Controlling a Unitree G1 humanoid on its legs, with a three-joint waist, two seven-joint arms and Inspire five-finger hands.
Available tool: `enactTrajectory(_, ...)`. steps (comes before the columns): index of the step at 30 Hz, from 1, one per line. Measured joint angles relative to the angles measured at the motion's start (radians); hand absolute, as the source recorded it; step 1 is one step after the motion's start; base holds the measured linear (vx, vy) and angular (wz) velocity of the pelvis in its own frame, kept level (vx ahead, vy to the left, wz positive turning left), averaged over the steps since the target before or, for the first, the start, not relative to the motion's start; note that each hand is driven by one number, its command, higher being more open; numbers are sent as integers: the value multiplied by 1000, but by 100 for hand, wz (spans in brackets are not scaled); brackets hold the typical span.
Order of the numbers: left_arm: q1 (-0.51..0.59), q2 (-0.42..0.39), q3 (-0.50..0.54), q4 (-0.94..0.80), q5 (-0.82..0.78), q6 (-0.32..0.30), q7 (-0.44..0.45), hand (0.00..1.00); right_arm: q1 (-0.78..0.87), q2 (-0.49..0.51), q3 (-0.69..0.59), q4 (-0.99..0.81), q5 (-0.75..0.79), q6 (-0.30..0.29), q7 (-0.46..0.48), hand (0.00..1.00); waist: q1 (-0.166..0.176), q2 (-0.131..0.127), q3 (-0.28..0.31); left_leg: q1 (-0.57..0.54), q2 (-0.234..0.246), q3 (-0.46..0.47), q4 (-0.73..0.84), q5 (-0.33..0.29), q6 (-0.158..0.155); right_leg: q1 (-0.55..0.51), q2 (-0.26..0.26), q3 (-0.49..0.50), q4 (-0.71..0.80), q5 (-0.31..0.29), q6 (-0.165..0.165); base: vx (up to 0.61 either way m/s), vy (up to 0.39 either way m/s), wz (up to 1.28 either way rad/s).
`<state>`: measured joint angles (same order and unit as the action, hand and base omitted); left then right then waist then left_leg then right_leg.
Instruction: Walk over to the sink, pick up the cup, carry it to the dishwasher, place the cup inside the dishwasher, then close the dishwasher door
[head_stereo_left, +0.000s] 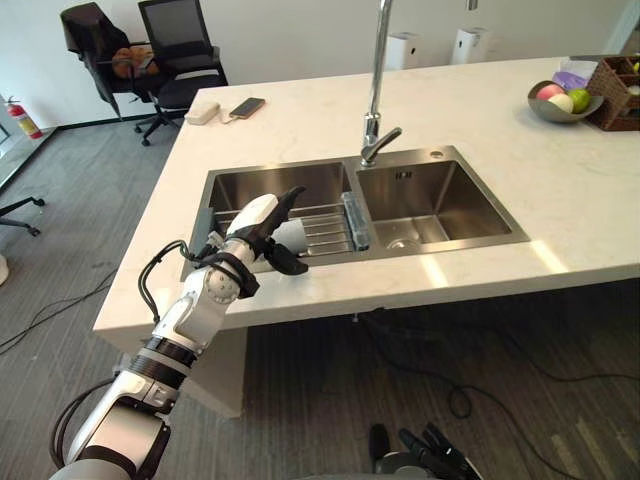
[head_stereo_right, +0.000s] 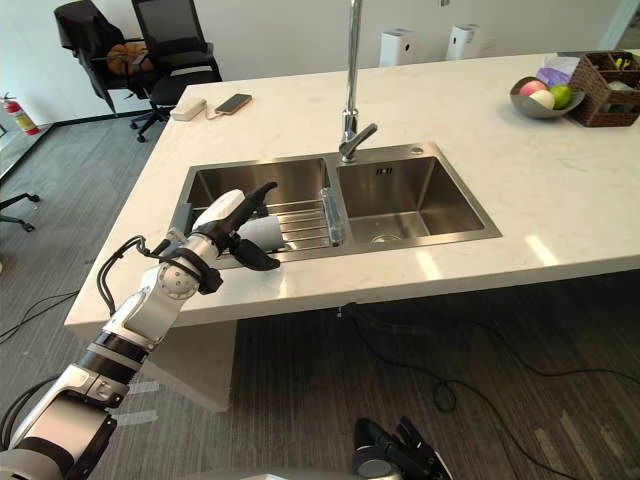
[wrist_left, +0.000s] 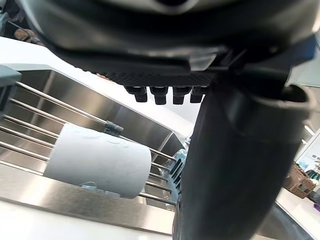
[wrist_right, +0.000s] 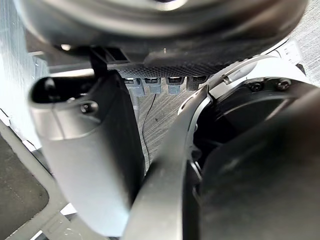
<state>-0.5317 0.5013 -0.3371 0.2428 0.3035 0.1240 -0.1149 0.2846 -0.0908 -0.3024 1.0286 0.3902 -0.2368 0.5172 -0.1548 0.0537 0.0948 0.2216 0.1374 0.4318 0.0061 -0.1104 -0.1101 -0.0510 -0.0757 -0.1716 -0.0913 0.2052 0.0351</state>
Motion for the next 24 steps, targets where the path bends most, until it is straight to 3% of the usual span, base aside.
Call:
enactTrajectory(7, -12, -19, 3, 51, -41, 7, 46, 100, -1, 2, -4, 0, 2, 0, -4, 100, -5, 4, 1, 20, 5, 19, -7, -3, -15, 2, 12, 9, 5, 13, 0, 70, 31, -6)
enactTrajectory(15, -44, -29, 17, 187, -45, 29, 105, 100, 2, 5, -8, -1, 3, 0, -3, 100, -8, 4, 1, 25, -13, 32, 2, -14, -7, 4, -3, 29, 0, 17, 6, -54, 13, -5)
enactTrajectory(24, -96, -35, 45, 319, -28, 29, 109, 100, 3, 12, -14, -25, 3, 7, -3, 100, -28, 19, 12, 21, 1, 66, 13, -32, -16, -12, 18, 59, 0, 11, 10, -35, -30, -11)
